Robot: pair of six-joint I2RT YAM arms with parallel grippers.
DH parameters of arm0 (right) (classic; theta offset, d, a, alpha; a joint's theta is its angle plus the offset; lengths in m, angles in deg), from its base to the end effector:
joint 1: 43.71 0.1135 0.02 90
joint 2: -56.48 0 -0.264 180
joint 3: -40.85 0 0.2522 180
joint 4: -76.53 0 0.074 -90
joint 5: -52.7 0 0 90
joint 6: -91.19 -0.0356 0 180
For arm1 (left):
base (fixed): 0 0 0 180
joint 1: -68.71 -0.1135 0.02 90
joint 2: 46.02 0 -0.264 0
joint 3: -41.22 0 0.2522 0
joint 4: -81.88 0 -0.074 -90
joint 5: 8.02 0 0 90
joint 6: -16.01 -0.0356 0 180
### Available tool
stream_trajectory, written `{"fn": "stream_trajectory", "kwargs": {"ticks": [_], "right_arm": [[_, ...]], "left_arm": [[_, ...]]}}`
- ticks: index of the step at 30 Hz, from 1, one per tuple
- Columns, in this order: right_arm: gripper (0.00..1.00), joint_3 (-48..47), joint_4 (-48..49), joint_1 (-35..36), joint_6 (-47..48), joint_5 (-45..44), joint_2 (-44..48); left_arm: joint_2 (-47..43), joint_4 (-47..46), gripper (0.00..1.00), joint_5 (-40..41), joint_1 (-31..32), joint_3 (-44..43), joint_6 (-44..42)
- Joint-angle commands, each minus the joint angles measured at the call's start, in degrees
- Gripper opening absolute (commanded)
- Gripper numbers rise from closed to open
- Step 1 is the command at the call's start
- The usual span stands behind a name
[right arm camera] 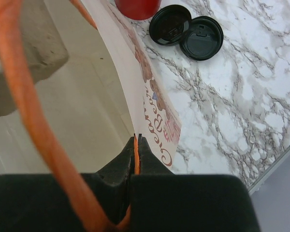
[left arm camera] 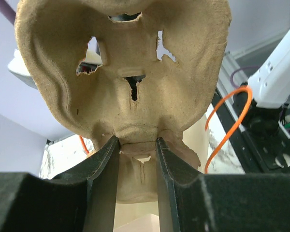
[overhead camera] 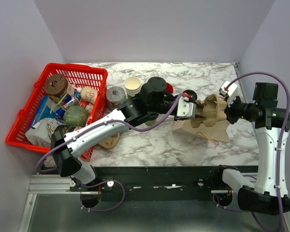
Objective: Pack the takeout coffee
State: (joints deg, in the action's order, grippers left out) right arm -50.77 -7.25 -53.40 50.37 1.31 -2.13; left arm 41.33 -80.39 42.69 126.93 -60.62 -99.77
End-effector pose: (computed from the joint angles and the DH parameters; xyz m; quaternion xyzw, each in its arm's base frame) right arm 0.1599 -0.0048 0.3974 -0.4048 0.7992 0.1155 0.4290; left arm 0.1669 -0.3123 0.4346 0.6296 0.3542 -0.4153 0.5529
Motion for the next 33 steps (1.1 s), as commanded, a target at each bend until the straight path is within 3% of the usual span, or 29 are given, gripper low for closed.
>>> {"fn": "stream_trajectory", "kwargs": {"ticks": [1, 10, 18, 25, 33], "right_arm": [[0.01, -1.9, -2.4, 0.4, -1.6, 2.8, -0.5], [0.00, -4.1, -3.5, 0.4, -3.0, 0.9, 0.1], [0.01, -4.6, -6.4, 0.5, -3.8, 0.5, 2.1], [0.00, -3.6, -7.2, 1.0, -4.6, 0.2, 3.2], [0.00, -5.0, -5.7, 1.4, -8.0, -2.0, 1.7]], "left_arm": [[1.9, 2.2, 0.00, -2.0, 0.2, -0.9, -7.0], [7.1, 18.4, 0.00, 4.4, 0.5, -6.2, -14.7], [9.4, 25.6, 0.00, 10.5, 2.0, -10.4, -20.5], [15.2, 40.3, 0.00, 14.2, 3.2, -20.2, -28.2], [20.1, 50.4, 0.00, 18.7, 4.6, -28.0, -34.2]]}}
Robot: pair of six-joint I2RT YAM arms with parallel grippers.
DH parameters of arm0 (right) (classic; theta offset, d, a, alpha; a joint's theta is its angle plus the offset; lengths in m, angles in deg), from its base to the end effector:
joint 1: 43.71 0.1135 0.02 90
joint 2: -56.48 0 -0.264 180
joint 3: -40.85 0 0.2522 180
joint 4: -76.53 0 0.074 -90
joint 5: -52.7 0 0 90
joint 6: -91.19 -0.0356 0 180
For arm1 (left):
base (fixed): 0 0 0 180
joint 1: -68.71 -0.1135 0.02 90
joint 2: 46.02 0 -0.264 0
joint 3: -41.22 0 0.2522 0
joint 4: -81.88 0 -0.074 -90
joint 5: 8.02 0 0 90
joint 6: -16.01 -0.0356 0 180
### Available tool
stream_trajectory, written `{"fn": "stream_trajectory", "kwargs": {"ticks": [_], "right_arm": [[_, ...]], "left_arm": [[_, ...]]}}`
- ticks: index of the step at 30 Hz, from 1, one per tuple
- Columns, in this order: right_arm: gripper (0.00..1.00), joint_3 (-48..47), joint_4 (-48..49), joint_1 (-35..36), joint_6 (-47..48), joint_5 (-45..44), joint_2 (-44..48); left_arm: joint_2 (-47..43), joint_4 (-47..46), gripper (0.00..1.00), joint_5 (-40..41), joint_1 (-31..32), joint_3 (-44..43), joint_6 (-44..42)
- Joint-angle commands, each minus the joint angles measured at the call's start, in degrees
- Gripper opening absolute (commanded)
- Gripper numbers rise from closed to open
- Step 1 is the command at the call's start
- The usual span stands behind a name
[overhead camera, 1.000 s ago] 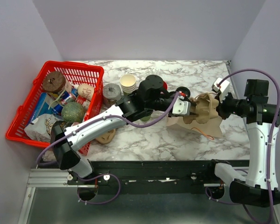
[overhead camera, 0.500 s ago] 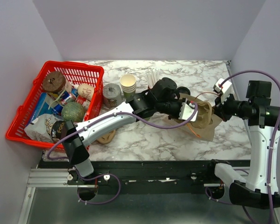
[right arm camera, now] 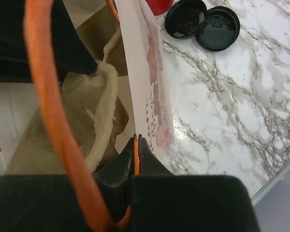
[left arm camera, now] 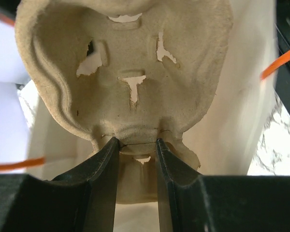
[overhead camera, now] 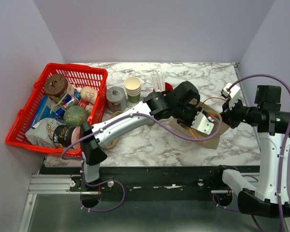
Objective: Pack the takeout coffee
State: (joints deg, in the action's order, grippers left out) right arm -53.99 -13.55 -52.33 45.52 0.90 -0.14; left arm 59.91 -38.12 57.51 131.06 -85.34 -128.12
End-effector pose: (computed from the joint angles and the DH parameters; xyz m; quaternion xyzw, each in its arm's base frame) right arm 0.1376 0.0014 0.4098 -0.3756 0.8173 0.1392 0.4142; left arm 0.1776 -0.3707 0.3887 0.7988 0.3880 -0.2210 0.4031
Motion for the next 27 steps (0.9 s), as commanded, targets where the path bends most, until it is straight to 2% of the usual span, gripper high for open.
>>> {"fn": "stream_trajectory", "kwargs": {"ticks": [1, 8, 13, 19, 27], "right_arm": [[0.00, -1.8, 0.6, 0.4, -3.0, -1.9, -0.3], [0.01, -3.2, 0.3, 0.4, -2.1, -2.8, -1.7], [0.00, -3.2, -2.1, 0.6, -0.2, -2.0, -2.4], [0.00, -2.1, -1.9, 1.1, -1.0, -1.7, -1.5], [0.00, -3.0, -2.1, 1.5, -2.2, -2.0, -2.3]], "left_arm": [[1.2, 9.0, 0.00, 4.3, 0.5, -3.2, -6.6], [1.3, 11.6, 0.00, 5.7, 0.7, -3.6, -11.2], [3.8, 10.6, 0.00, 9.8, 2.1, -5.4, -14.6], [5.8, 10.4, 0.00, 12.7, 3.0, -7.6, -16.4], [6.6, 7.3, 0.00, 16.7, 3.0, -4.7, -15.0]]}}
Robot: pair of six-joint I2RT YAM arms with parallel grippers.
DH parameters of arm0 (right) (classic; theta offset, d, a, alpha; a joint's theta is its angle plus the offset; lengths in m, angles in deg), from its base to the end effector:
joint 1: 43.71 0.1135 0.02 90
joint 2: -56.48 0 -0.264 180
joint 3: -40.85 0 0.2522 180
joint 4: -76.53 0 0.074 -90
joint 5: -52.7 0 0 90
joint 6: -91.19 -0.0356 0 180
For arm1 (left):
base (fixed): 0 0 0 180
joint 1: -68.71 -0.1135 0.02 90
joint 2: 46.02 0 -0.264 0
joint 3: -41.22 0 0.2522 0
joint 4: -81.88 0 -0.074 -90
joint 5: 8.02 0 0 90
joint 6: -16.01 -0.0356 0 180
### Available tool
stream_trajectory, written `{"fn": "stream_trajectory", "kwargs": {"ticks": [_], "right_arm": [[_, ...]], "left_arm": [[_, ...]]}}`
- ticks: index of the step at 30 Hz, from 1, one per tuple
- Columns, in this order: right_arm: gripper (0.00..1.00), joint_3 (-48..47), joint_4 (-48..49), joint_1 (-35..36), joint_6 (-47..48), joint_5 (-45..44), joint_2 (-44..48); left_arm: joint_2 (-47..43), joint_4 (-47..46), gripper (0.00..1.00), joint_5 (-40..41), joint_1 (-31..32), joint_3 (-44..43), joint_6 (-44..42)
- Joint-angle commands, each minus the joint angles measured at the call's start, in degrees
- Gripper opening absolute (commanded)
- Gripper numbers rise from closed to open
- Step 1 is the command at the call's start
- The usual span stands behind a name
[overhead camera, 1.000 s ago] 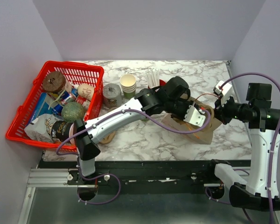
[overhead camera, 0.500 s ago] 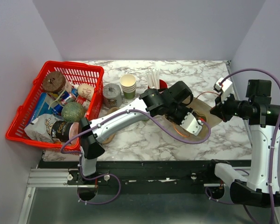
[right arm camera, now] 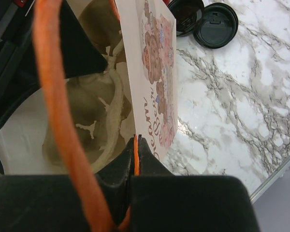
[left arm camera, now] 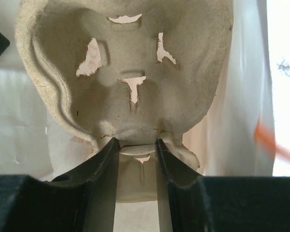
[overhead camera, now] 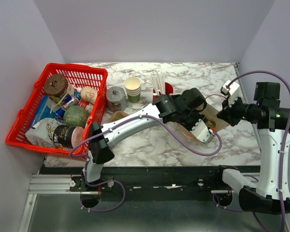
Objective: Pack the takeout coffee
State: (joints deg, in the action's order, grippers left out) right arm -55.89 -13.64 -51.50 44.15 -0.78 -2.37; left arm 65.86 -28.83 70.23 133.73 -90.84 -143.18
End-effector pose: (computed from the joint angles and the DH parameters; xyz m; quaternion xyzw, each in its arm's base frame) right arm 0.1468 0.0013 0.4132 -0.3681 0.8261 0.1363 0.4044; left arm 0.1735 -0.3895 0.3632 0.8726 0.3297 -0.0832 0.3507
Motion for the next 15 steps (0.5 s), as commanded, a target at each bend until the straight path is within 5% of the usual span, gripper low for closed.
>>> {"fn": "stream_trajectory", "kwargs": {"ticks": [1, 15], "right_arm": [[0.00, -1.2, -2.9, 0.7, -0.3, -0.2, -0.1], [0.00, 1.0, -6.4, 2.4, 1.9, 1.2, 1.1]], "left_arm": [[0.8, -2.2, 0.00, 4.2, 0.4, 0.9, 1.0], [1.9, -9.0, 0.00, 8.9, 1.0, 6.9, -0.1]]}}
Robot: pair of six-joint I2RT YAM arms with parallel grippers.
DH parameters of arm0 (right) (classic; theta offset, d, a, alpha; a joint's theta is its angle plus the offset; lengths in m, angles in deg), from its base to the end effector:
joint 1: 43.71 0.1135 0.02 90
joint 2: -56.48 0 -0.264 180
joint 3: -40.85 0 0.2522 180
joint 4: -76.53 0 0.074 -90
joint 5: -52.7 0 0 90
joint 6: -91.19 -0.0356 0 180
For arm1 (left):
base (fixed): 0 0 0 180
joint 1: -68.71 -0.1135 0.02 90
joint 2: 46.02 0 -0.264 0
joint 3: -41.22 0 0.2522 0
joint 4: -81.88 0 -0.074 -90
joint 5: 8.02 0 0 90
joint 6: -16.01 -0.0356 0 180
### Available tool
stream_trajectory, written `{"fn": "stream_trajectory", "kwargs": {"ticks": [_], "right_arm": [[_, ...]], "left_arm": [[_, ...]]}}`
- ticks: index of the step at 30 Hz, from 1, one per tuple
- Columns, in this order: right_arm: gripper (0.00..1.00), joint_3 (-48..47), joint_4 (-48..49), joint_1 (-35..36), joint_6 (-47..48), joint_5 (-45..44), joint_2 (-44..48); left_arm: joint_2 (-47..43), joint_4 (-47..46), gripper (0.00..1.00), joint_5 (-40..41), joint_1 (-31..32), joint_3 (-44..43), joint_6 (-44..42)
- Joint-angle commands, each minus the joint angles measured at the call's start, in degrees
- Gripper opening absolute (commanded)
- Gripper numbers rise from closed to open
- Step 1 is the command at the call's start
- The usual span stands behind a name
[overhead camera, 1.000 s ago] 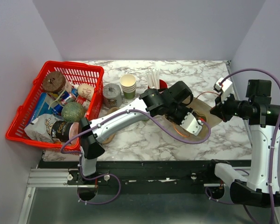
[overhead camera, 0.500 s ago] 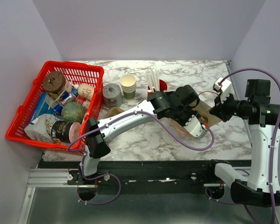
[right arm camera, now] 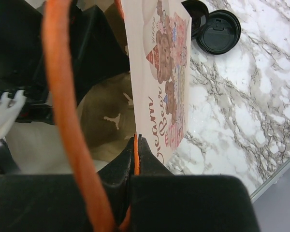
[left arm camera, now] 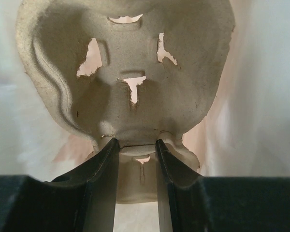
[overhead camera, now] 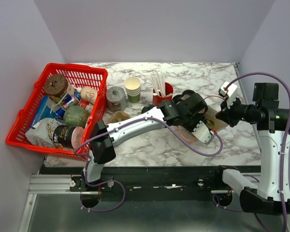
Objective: Pack the takeout coffee
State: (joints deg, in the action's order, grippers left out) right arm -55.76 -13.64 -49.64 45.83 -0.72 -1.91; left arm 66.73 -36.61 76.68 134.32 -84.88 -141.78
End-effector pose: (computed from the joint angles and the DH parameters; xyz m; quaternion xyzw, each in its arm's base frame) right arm 0.1444 0.0063 0.4136 -0.3940 0.8130 0.1361 0.4066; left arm 0.1789 -0.4025 0.3337 0.8635 0.3539 -0.0364 0.3574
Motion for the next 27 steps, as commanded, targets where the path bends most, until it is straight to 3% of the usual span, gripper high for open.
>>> {"fn": "stream_trajectory", "kwargs": {"ticks": [1, 21, 27], "right_arm": [[0.00, 1.2, -5.9, 0.6, -0.6, 1.0, 0.6], [0.00, 0.5, -11.0, 1.3, -3.5, 5.9, -1.5], [0.01, 0.9, -11.0, 1.3, -5.4, 5.3, -1.4]], "left_arm": [[1.0, -0.8, 0.00, 2.8, 0.5, 1.1, -1.6], [4.8, 3.6, 0.00, 13.6, 2.2, -1.4, -8.9], [3.8, 6.9, 0.00, 11.2, 2.6, -2.7, -6.1]]}}
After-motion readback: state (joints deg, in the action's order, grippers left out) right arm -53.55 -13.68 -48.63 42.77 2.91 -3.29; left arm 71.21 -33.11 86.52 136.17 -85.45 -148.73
